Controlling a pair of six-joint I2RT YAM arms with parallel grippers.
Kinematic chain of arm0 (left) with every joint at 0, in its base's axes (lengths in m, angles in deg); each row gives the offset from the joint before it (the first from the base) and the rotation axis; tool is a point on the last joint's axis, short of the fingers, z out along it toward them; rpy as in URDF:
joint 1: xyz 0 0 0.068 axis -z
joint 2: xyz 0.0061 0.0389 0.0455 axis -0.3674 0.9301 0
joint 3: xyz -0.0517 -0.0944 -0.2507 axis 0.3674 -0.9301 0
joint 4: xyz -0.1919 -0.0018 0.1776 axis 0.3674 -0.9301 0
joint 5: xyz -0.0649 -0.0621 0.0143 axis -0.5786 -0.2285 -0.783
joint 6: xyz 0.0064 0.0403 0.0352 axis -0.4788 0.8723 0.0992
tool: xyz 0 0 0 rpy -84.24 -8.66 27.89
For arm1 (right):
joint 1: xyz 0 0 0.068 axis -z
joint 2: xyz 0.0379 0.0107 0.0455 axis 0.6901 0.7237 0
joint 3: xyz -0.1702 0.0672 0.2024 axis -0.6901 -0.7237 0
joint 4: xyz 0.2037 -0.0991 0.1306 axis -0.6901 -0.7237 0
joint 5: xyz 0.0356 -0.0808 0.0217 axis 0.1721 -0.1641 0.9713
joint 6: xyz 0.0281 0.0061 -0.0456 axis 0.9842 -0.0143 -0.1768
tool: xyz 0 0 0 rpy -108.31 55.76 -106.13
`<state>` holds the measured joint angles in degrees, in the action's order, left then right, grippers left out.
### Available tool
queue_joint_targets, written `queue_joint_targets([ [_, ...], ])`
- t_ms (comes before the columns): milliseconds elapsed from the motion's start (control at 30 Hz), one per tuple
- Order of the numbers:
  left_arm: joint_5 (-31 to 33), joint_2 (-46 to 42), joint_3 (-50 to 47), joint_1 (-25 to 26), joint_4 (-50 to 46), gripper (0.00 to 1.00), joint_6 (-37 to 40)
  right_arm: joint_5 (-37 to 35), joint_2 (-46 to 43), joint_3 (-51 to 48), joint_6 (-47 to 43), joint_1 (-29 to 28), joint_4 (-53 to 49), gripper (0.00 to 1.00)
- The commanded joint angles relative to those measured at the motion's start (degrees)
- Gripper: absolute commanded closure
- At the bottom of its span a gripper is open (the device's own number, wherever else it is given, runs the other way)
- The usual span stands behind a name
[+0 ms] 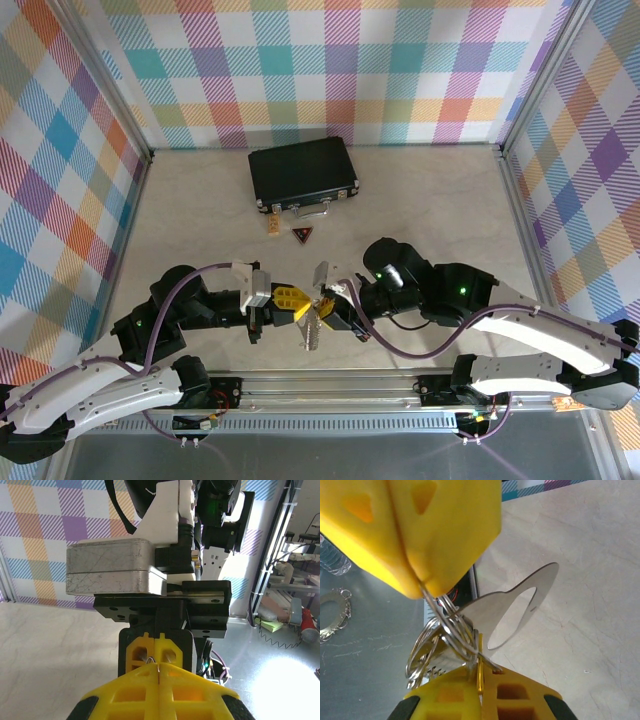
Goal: Put the keys on the keyring
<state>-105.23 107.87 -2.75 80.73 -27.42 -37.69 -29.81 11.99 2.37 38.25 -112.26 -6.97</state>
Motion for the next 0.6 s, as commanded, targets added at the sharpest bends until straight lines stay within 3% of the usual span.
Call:
queue_joint_targets([
  [0, -0.1, -1.5, -0.7, 0.2, 3.3, 1.0, -0.5, -1.1, -1.5, 1.5, -0.8, -0.4, -0.9, 0.94],
  [133, 0.2, -1.7, -1.1, 0.2, 3.5, 1.0, -0.6, -2.0, -3.9, 1.2, 0.0, -0.4, -0.3, 0.71],
  [267, 0.2, -1.8, -1.4, 0.2, 3.7, 1.0, -0.6, -3.3, -8.1, -1.2, 0.5, -0.4, 3.2, 0.57],
  [400, 0.1, -1.8, -1.5, 0.2, 3.9, 1.0, -0.7, -3.8, -11.6, -4.4, 0.7, -0.5, 8.9, 0.5],
  [567, -0.2, -1.7, -1.5, 0.2, 4.0, 1.0, -0.7, -3.1, -9.6, -4.6, -0.8, -0.5, 10.9, 0.49],
])
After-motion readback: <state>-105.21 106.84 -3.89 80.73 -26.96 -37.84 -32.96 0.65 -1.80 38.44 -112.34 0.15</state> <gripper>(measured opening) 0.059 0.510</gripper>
